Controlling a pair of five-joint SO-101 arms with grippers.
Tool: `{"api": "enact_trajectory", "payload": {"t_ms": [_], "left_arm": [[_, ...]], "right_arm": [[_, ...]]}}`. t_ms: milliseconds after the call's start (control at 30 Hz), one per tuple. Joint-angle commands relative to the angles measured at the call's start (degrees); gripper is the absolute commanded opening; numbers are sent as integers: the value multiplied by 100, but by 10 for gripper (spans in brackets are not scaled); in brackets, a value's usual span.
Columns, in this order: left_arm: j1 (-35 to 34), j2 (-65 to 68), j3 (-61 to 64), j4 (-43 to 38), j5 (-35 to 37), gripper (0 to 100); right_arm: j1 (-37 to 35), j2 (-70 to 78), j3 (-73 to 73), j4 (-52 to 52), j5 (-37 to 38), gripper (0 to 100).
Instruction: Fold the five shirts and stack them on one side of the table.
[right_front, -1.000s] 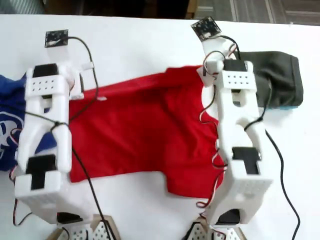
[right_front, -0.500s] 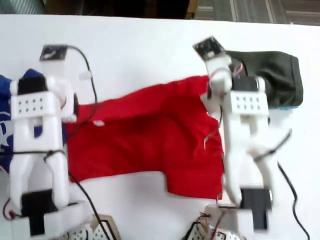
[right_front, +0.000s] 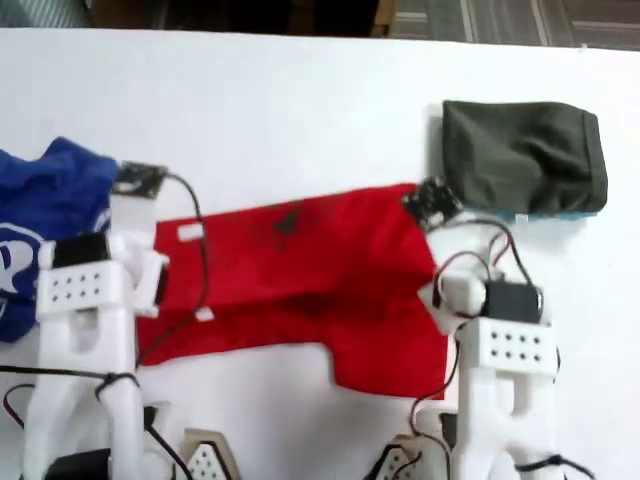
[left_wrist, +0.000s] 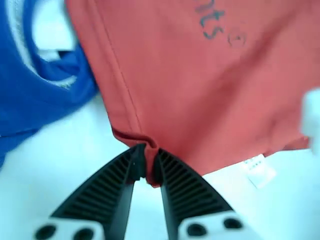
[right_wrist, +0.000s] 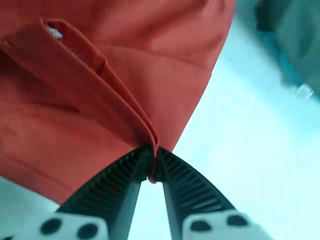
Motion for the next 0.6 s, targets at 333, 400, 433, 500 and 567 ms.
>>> {"api": "enact_trajectory", "payload": {"t_ms": [333, 400, 433, 500, 567], "left_arm": [[-35, -158, 1244, -1002, -62, 25], [-35, -185, 1226, -967, -62, 25], [-35, -202, 1209, -958, -62, 25], [-35, -202, 1095, -879, -62, 25], [-35, -202, 892, -624, -62, 25]], "right_arm": [[224, -910, 1389, 48, 571, 20], [268, -1068, 1407, 84, 571, 20], [268, -1191, 1371, 84, 571, 20], [233, -1446, 1213, 180, 571, 20], [224, -1596, 923, 453, 571, 20]]}}
